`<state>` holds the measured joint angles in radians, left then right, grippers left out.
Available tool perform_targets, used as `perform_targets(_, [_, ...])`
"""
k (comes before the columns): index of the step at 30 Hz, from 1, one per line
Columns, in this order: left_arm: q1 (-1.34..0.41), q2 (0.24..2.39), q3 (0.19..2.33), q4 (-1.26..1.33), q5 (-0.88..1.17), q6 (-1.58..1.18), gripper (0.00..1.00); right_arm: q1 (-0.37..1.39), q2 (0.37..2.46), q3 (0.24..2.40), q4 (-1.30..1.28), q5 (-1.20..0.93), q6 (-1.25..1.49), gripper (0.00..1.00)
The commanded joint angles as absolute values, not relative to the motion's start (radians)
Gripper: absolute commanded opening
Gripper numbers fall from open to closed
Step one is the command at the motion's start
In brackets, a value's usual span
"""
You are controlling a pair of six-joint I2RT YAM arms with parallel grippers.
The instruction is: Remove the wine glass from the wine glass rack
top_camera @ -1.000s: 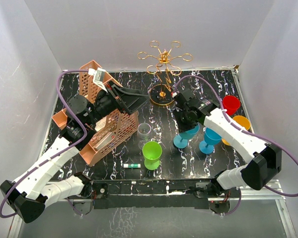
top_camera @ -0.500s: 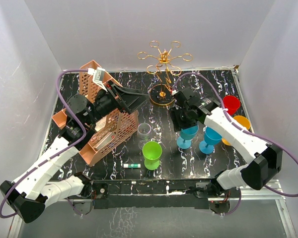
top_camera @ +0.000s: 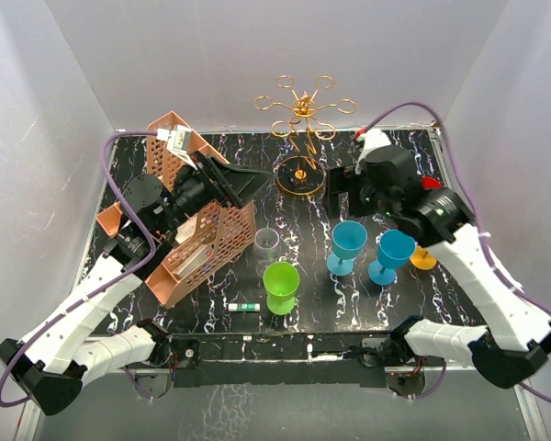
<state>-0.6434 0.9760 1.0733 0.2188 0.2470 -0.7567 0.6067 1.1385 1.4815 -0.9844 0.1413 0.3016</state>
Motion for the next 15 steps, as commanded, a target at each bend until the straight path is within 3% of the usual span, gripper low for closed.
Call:
perform_targets(1, [-0.64, 0.914, 1.163, 0.115, 0.126, -0.663, 0.97, 0.61, 0.955, 1.497, -0.735, 0.167, 0.281, 0.99])
perform_targets(7, [-0.641, 0.871, 1.282, -0.047, -0.002, -0.538, 0.97, 0.611, 0.775, 1.467, -0.587, 0.181, 0.288, 0.99])
perform_targets(15, [-0.64, 0.789, 1.384, -0.148, -0.121, -0.44, 0.97, 0.609, 0.79, 1.586, -0.652, 0.261, 0.323, 0.99])
